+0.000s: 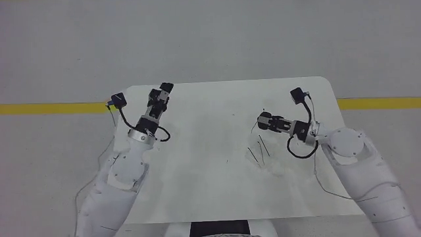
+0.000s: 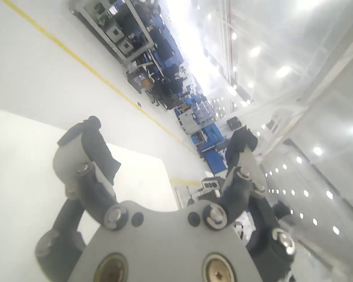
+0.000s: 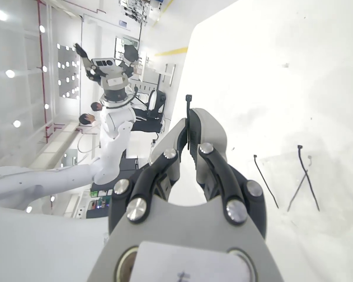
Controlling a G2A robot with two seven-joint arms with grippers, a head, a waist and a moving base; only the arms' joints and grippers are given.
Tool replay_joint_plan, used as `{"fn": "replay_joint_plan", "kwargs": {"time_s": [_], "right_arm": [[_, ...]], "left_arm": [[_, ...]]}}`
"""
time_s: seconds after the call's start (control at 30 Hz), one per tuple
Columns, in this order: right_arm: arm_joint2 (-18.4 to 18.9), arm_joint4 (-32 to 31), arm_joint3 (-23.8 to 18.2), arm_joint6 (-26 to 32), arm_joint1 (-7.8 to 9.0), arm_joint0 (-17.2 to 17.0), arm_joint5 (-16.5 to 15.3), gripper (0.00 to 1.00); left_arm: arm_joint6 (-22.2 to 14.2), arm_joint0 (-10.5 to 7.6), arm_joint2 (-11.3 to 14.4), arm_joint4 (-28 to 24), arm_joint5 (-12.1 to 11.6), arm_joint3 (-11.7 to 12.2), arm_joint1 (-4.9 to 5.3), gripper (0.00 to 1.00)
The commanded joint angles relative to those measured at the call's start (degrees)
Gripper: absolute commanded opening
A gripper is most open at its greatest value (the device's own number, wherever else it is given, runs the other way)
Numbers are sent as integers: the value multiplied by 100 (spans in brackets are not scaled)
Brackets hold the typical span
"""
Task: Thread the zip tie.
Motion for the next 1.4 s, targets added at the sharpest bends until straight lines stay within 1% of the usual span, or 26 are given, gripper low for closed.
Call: {"fn": "replay_joint_plan", "kwargs": {"time_s": [0.0, 0.13, 0.2, 0.27, 0.3, 0.33, 0.6, 0.63, 0.7, 0.73, 0.8, 0.87, 0.9, 0.97, 1.0, 1.03, 1.07, 1.3, 1.37], "right_arm": [[-37, 243, 45, -134, -27, 33, 135, 0], [-136, 718, 190, -305, -90, 120, 312, 0], [-184, 910, 274, -352, -120, 175, 380, 0], [-219, 1053, 366, -387, -143, 226, 466, 0], [-232, 1121, 415, -388, -152, 256, 528, 0], [-232, 1163, 441, -402, -156, 262, 558, 0], [-232, 1163, 441, -402, -156, 262, 558, 0], [-232, 1163, 441, -402, -156, 262, 558, 0], [-256, 1172, 407, -508, -170, 243, 596, 0], [-268, 1192, 397, -558, -178, 248, 638, 0], [-285, 1272, 391, -648, -198, 268, 728, 0], [-294, 1360, 397, -700, -216, 291, 797, 0], [-293, 1397, 404, -724, -223, 300, 831, 0], [-285, 1478, 433, -760, -235, 321, 895, 0], [-279, 1541, 469, -769, -243, 337, 940, 0], [-277, 1605, 506, -753, -250, 357, 981, 0], [-276, 1633, 532, -743, -254, 373, 1008, 0], [-276, 1633, 532, -743, -254, 373, 1008, 0], [-298, 1679, 507, -779, -265, 344, 1010, 0]], "left_arm": [[-22, -188, 280, 679, -87, 57, -20, 100], [50, -636, 824, 1668, -161, 372, -87, 100], [180, -829, 1099, 2127, -164, 560, -131, 100], [258, -925, 1317, 2327, -205, 687, -168, 100], [284, -958, 1379, 2357, -229, 739, -181, 100], [323, -978, 1395, 2382, -220, 766, -188, 100], [323, -978, 1395, 2382, -220, 766, -188, 100], [250, -988, 1416, 2490, -202, 766, -184, 100], [-37, -1051, 1512, 2760, -300, 771, -174, 100], [-171, -1115, 1548, 3077, -249, 805, -166, 100], [-326, -1221, 1686, 3759, -3, 839, -167, 100], [-356, -1305, 1870, 4124, 72, 884, -190, 100], [-350, -1344, 1931, 4227, 48, 909, -198, 100], [-300, -1412, 2021, 4333, -75, 972, -210, 100], [-250, -1447, 2068, 4320, -228, 1005, -216, 100], [-233, -1476, 2109, 4327, -429, 1033, -215, 100], [-229, -1489, 2111, 4343, -474, 1048, -213, 100], [-229, -1489, 2111, 4343, -474, 1048, -213, 100], [-171, -1461, 2190, 4063, -545, 1022, -226, 100]]}}
